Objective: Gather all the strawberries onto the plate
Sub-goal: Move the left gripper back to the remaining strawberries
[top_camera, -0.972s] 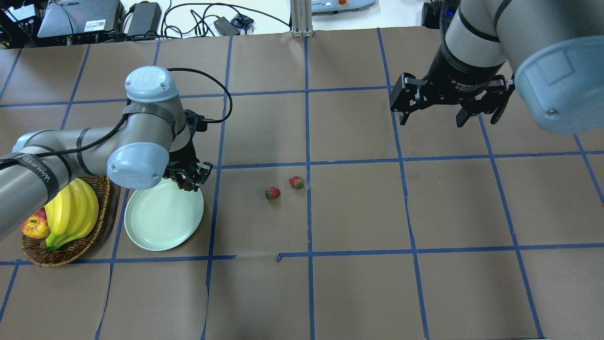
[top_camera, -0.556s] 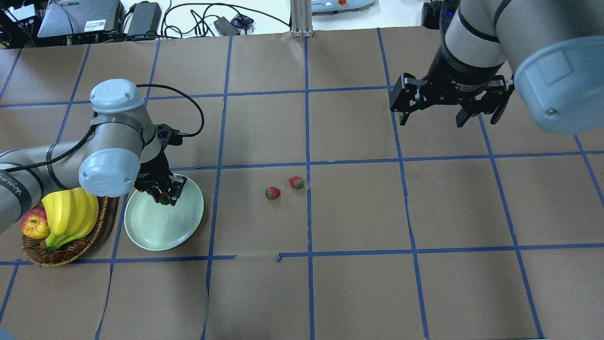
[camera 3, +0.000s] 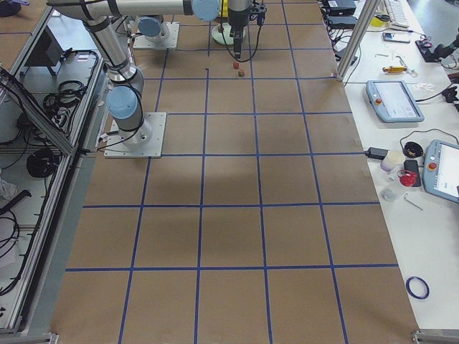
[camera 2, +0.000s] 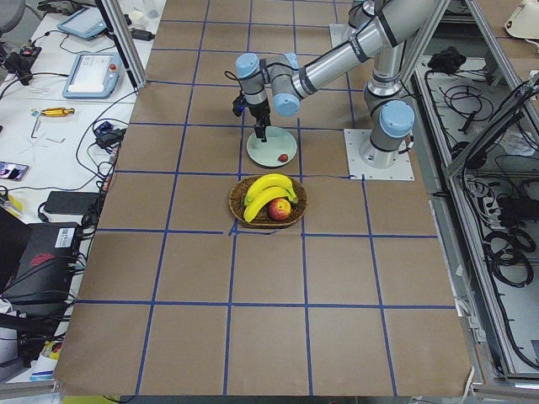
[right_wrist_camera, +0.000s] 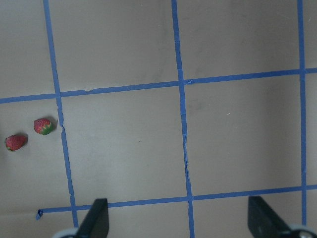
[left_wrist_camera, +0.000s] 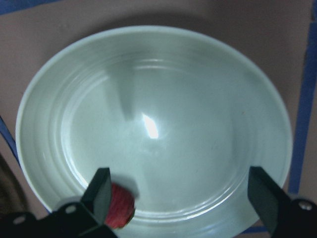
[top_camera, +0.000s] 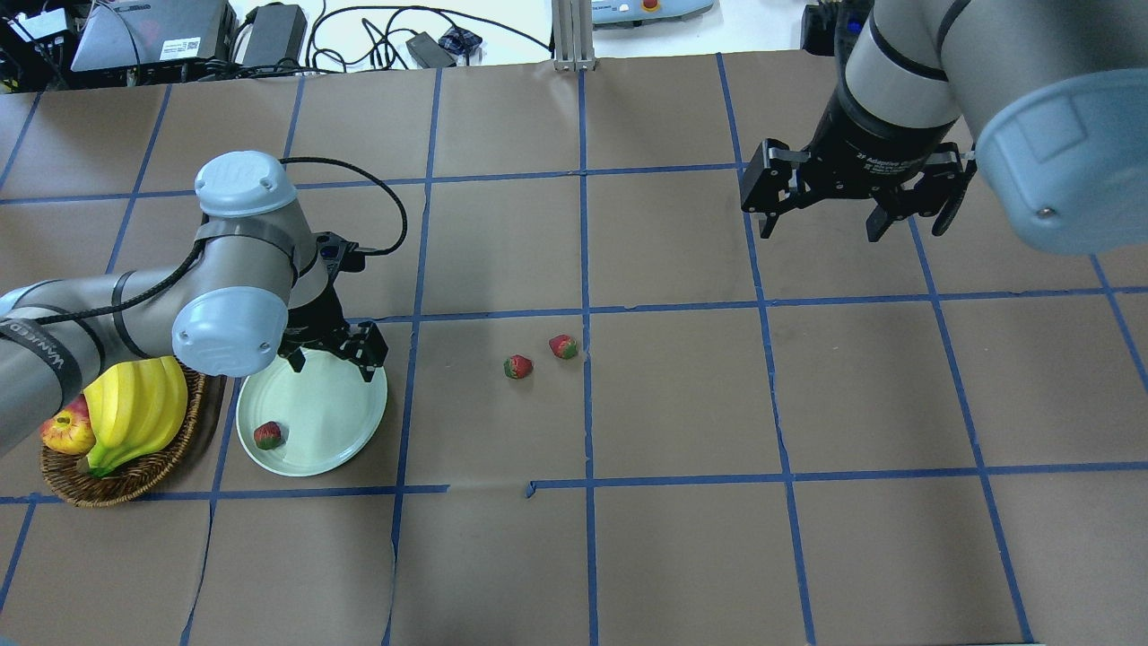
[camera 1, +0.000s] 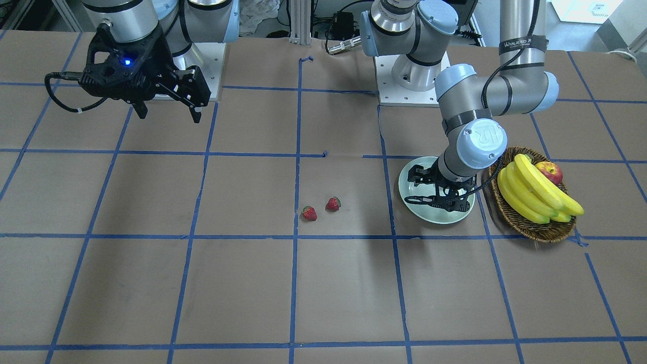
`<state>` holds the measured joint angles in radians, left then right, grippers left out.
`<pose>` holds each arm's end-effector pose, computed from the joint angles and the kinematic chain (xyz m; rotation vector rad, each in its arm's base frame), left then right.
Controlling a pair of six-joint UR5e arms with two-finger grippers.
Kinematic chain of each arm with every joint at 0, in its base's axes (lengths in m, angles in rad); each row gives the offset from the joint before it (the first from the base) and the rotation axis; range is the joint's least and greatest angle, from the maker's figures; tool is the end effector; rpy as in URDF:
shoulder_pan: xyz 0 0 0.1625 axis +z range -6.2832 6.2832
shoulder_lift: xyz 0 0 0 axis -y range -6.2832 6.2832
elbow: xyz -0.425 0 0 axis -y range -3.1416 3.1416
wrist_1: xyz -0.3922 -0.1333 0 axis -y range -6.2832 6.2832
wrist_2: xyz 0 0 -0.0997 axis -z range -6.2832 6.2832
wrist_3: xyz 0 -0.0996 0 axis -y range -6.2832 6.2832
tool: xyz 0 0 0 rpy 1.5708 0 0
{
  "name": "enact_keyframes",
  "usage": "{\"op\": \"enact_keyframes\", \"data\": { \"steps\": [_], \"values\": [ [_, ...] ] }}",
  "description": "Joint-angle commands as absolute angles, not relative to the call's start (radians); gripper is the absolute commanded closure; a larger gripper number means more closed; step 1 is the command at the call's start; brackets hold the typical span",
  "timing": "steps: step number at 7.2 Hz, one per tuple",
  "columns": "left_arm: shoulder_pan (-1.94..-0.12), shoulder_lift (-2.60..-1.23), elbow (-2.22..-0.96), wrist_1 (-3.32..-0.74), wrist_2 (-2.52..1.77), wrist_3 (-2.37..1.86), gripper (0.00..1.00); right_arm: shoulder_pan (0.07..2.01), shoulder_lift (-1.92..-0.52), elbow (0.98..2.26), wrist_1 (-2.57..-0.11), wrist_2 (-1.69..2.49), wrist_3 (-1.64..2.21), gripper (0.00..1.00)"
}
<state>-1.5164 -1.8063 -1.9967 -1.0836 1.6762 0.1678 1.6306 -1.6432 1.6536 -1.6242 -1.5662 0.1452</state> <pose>-0.0960 -0.4956 0.2200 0.1865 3.0378 0.2819 0.1613 -0.4565 0.4871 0.1335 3.1291 -0.0663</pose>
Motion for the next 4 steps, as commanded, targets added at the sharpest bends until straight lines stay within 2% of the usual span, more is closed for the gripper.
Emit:
{"op": "enact_keyframes", "data": {
  "steps": [1,4],
  "values": [
    [-1.685,-1.824,-1.933,-1.08,1.634,-0.048,0.04,1.631,-1.644,1.654,-1.623,-1.565,0.147,0.0],
    [-1.824,-1.923,-1.873,-0.971,1.551,-0.3,0.07,1.631,-1.644,1.655,-1.623,-1.565,0.147,0.0]
  ]
}}
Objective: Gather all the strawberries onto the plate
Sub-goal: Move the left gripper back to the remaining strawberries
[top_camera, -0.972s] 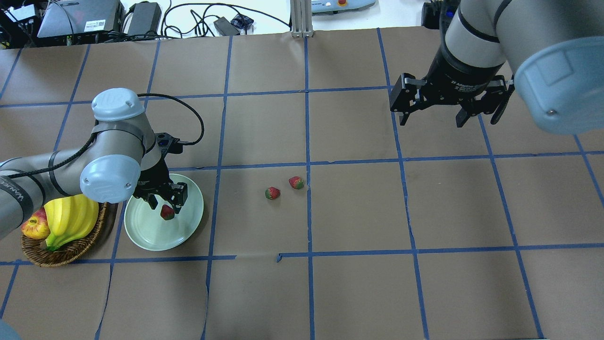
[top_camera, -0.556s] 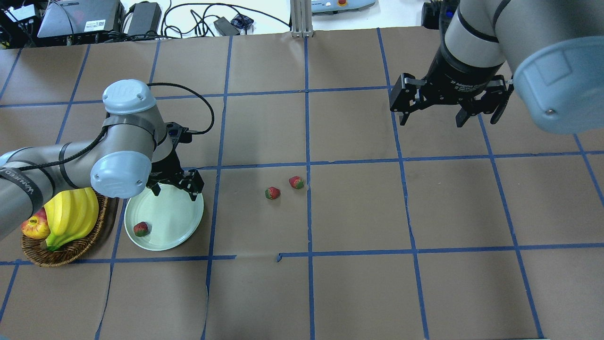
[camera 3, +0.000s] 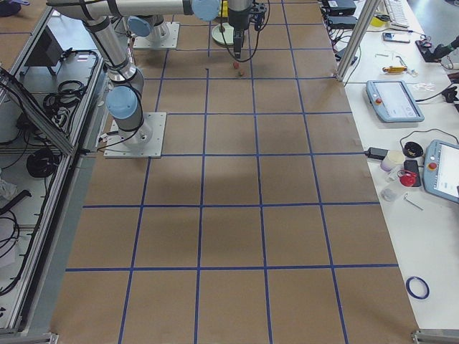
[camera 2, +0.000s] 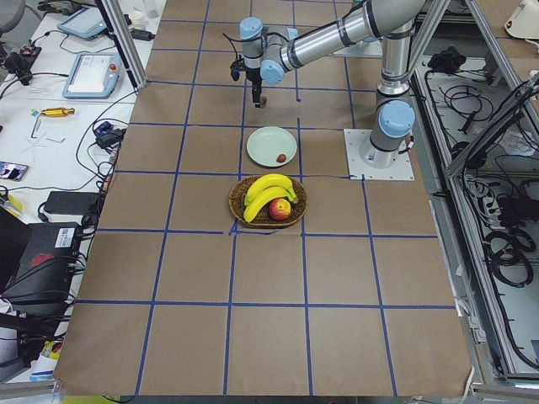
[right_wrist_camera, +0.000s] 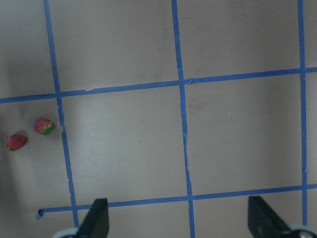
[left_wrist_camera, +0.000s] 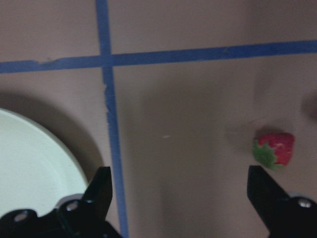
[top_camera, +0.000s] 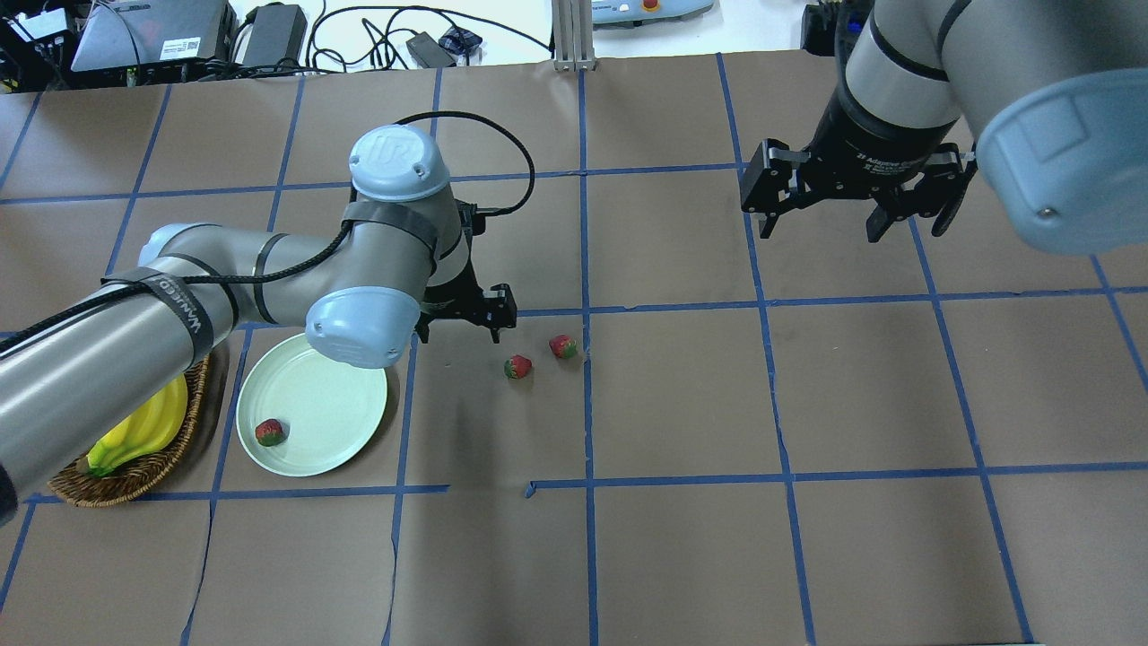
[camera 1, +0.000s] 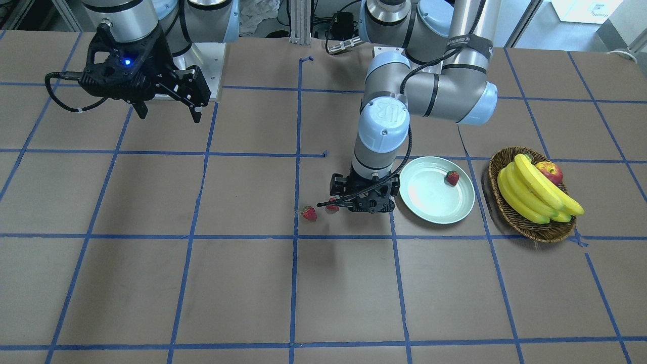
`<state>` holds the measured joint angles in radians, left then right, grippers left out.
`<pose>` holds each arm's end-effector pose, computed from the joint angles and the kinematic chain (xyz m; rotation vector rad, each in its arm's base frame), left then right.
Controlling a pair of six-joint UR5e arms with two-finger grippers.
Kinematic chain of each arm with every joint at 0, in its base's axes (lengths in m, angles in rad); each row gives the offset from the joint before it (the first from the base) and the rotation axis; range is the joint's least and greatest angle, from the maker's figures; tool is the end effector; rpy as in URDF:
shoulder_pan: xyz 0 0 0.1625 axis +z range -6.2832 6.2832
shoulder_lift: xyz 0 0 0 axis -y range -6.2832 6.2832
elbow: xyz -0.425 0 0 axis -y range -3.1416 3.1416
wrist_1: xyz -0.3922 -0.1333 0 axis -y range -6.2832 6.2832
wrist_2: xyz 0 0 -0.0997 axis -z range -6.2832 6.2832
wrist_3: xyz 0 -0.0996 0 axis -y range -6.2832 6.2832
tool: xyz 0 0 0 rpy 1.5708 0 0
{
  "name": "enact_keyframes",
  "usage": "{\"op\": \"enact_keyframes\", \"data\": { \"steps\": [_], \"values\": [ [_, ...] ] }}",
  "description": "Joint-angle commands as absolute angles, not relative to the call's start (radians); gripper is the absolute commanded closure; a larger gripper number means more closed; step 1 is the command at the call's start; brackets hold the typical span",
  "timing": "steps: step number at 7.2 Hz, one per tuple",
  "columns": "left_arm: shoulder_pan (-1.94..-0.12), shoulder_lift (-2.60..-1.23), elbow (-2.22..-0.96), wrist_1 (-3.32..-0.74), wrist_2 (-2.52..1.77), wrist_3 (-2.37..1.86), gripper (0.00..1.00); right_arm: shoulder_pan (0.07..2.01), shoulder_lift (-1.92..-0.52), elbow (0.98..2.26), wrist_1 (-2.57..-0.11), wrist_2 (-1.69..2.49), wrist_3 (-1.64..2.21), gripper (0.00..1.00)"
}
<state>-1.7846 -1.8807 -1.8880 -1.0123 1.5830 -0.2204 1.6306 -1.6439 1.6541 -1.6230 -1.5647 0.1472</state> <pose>-0.2436 -0.4995 0.2309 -0.0096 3.1133 0.1002 0.1615 -0.4561 0.4870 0.1366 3.1275 -0.0644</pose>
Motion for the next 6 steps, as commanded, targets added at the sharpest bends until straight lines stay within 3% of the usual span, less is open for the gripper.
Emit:
{"op": "enact_keyframes", "data": {
  "steps": [1,2,4,6],
  "values": [
    [-1.827,-1.952,-1.873,-0.957,1.552,-0.316,0.09,1.631,-1.644,1.654,-1.623,-1.565,0.147,0.0],
    [-1.83,-1.977,-1.873,-0.941,1.549,-0.327,0.1,1.631,-1.644,1.654,-1.623,-1.565,0.147,0.0],
    [-1.83,-2.012,-1.882,-0.942,1.497,-0.333,0.24,1.631,-1.644,1.654,-1.623,-1.566,0.146,0.0],
    [-1.832,-2.011,-1.882,-0.946,1.5,-0.333,0.5,1.631,-1.644,1.654,-1.623,-1.566,0.146,0.0]
  ]
}}
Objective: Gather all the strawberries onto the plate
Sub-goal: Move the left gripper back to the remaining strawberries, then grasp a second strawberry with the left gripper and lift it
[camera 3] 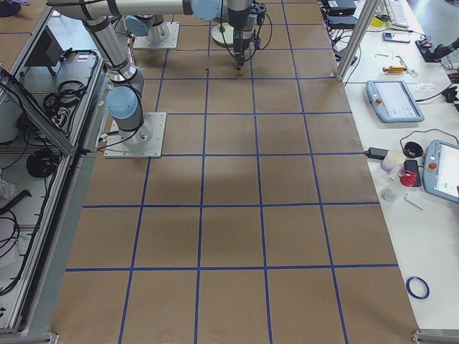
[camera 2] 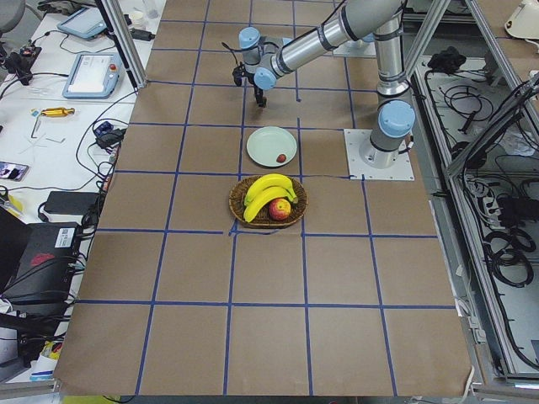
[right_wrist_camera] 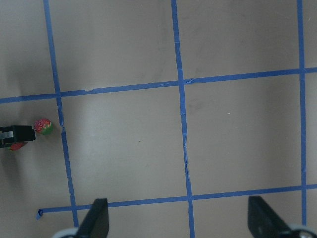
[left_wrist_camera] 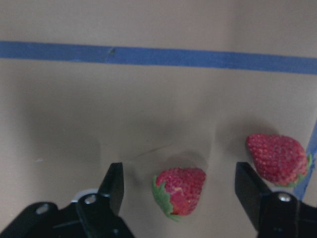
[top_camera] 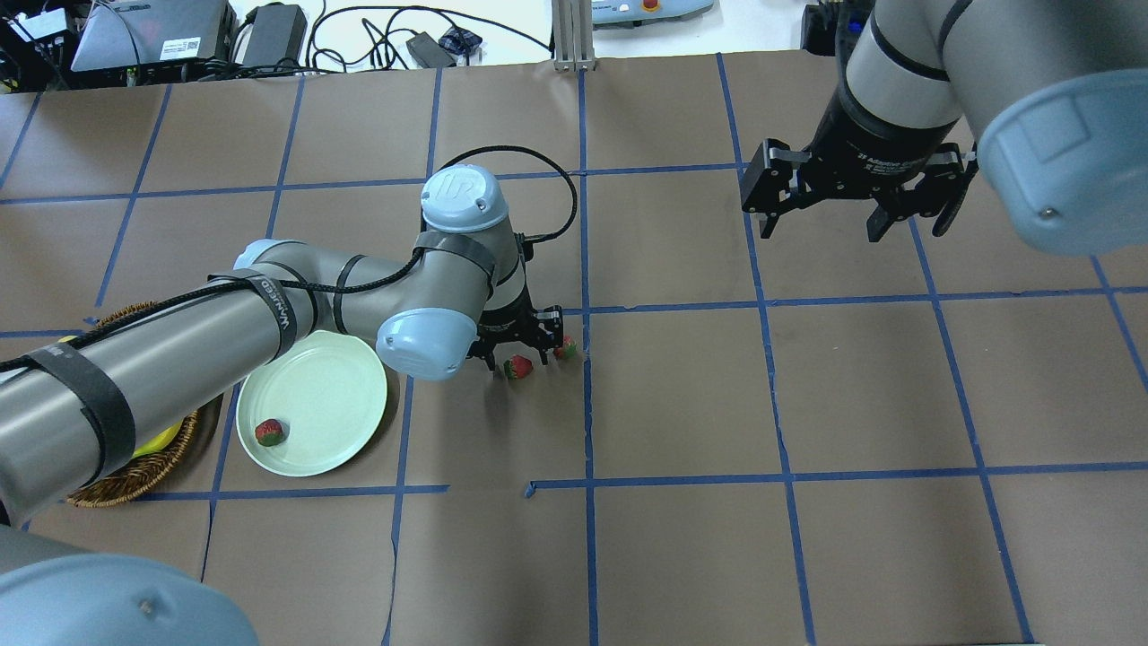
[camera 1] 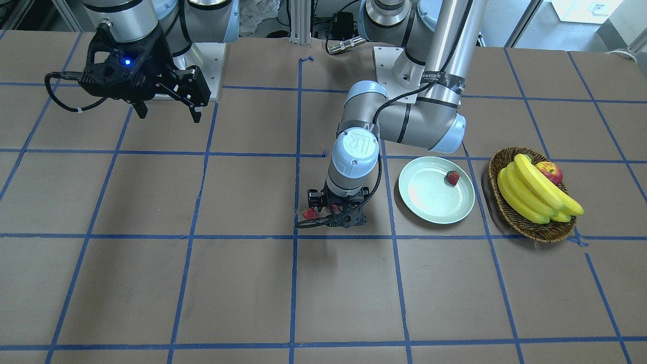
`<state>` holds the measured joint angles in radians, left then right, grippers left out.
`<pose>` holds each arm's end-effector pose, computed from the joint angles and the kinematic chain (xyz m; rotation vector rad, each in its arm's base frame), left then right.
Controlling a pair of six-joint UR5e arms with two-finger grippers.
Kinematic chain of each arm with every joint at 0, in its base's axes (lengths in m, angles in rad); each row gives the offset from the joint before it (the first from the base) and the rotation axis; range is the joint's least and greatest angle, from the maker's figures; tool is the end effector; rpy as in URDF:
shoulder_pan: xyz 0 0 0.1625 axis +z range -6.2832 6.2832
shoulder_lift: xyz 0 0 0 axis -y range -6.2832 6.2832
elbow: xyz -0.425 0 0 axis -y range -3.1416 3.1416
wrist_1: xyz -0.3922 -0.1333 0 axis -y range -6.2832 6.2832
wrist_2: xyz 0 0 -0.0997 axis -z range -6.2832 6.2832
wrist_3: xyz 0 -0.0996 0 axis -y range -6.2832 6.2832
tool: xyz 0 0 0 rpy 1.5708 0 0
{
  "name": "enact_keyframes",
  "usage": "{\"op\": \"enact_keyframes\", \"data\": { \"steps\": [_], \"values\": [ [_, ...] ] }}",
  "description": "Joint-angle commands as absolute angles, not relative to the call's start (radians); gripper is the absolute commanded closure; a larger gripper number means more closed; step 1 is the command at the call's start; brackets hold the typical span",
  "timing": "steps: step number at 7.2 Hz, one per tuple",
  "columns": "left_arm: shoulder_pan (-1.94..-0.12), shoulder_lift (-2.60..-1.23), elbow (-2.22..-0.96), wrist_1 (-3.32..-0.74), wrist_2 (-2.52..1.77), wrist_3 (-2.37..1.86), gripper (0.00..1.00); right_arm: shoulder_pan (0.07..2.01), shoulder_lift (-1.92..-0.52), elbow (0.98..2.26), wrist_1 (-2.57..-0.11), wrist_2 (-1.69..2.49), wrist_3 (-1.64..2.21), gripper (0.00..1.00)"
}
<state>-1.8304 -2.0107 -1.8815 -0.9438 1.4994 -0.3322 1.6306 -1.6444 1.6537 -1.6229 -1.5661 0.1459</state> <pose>-0.2780 -0.4999 0.1686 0.1194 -3.0996 -0.2159 0.1613 -0.4560 0.4875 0.1346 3.1289 -0.0659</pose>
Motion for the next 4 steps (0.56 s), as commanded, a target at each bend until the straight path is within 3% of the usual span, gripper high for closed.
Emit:
{"op": "enact_keyframes", "data": {
  "steps": [1,2,3,4],
  "values": [
    [-1.832,-2.01,-1.882,-0.95,1.506,-0.334,0.65,1.631,-1.644,1.654,-1.623,-1.566,0.146,0.0],
    [-1.832,-2.005,-1.882,-0.951,1.508,-0.334,0.84,1.631,-1.644,1.654,-1.623,-1.566,0.146,0.0],
    [-1.832,-1.996,-1.881,-0.953,1.508,-0.328,0.92,1.631,-1.644,1.654,-1.623,-1.566,0.146,0.0],
    [-1.818,-1.97,-1.878,-0.962,1.515,-0.298,0.91,1.631,-1.643,1.654,-1.624,-1.566,0.146,0.0]
  ]
}}
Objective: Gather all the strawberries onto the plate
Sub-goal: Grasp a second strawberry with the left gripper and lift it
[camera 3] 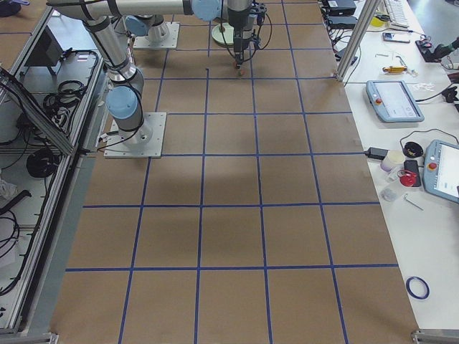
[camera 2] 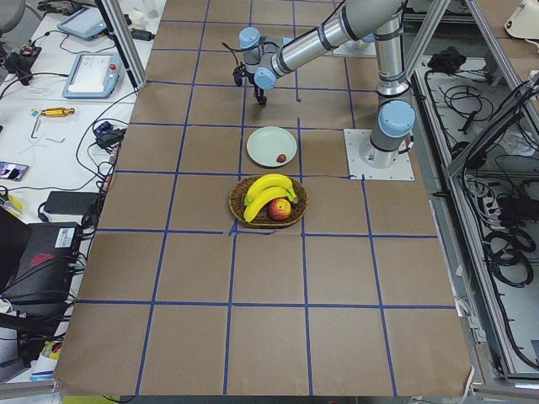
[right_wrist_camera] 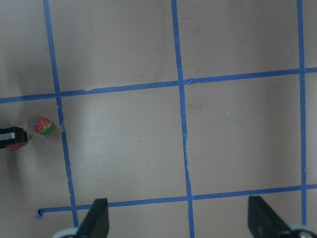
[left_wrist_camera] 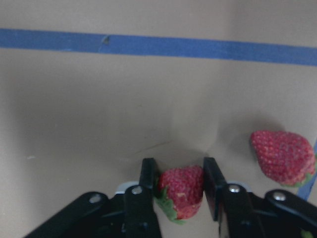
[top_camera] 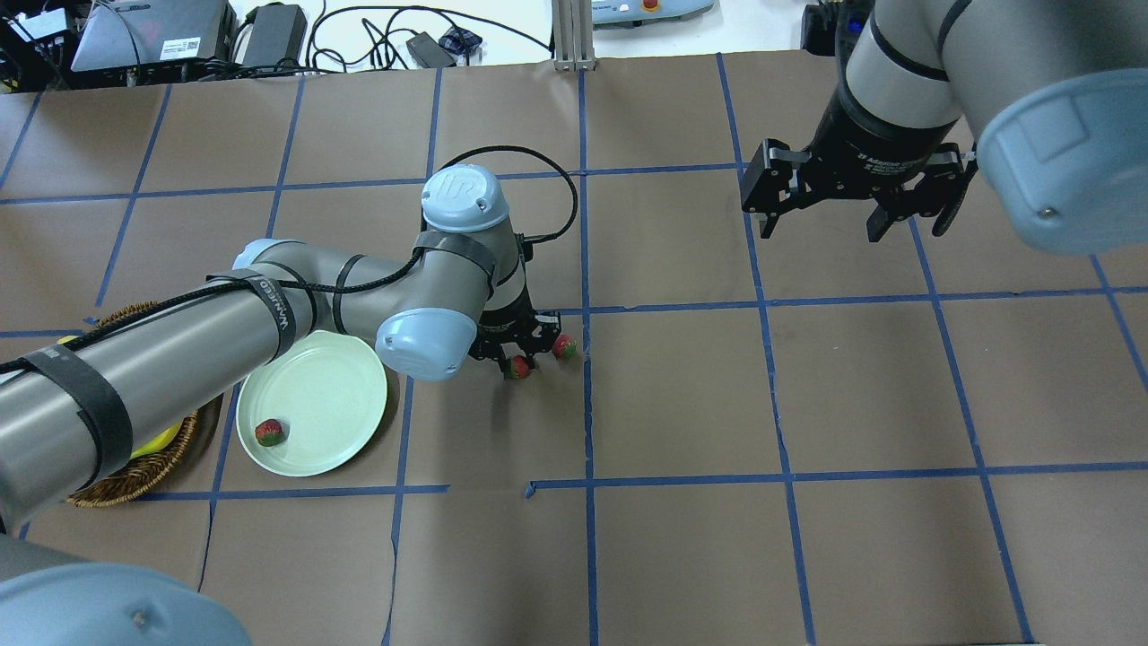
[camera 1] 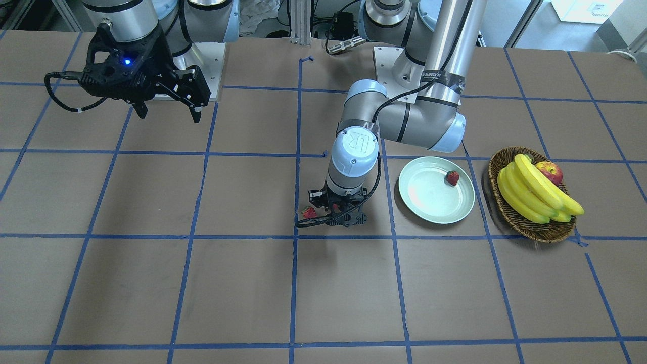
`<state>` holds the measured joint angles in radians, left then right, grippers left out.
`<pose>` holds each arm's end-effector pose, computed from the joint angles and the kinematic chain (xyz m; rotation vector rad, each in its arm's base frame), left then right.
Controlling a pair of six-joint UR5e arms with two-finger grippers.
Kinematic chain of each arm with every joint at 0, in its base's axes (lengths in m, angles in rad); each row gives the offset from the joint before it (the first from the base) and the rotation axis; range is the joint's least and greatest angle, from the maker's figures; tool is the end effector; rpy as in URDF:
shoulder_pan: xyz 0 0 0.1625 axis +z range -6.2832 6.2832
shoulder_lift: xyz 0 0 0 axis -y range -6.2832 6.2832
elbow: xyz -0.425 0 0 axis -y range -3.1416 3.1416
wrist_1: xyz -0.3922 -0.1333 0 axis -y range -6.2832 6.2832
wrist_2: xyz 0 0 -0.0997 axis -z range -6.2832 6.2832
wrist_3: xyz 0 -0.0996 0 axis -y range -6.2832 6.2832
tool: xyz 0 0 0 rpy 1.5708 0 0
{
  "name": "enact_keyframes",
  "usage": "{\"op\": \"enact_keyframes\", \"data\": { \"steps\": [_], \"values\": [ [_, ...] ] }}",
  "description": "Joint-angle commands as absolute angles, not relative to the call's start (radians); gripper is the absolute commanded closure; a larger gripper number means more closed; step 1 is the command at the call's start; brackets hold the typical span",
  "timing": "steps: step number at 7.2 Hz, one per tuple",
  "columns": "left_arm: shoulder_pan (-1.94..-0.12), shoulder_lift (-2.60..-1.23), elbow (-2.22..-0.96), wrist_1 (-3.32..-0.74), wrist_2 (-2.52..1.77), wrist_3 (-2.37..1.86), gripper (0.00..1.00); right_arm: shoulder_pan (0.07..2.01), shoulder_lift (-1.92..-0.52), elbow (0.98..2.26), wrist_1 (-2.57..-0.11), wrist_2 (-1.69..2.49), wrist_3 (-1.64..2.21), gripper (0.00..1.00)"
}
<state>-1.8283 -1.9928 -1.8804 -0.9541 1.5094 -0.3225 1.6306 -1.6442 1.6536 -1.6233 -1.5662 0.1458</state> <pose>-0.2758 -0.4998 0.1780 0.1065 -3.1075 -0.1987 0.1613 -0.4561 0.4875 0.1345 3.1290 -0.0664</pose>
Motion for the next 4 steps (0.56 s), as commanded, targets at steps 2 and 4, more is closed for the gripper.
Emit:
{"op": "enact_keyframes", "data": {
  "steps": [2,4],
  "values": [
    [-1.71,-1.886,-1.884,-1.111,1.554,-0.125,0.91,1.631,-1.643,1.654,-1.624,-1.566,0.146,0.0],
    [-1.538,-1.812,-1.914,-1.212,1.595,0.112,0.91,1.631,-1.643,1.654,-1.628,-1.566,0.146,0.0]
  ]
}}
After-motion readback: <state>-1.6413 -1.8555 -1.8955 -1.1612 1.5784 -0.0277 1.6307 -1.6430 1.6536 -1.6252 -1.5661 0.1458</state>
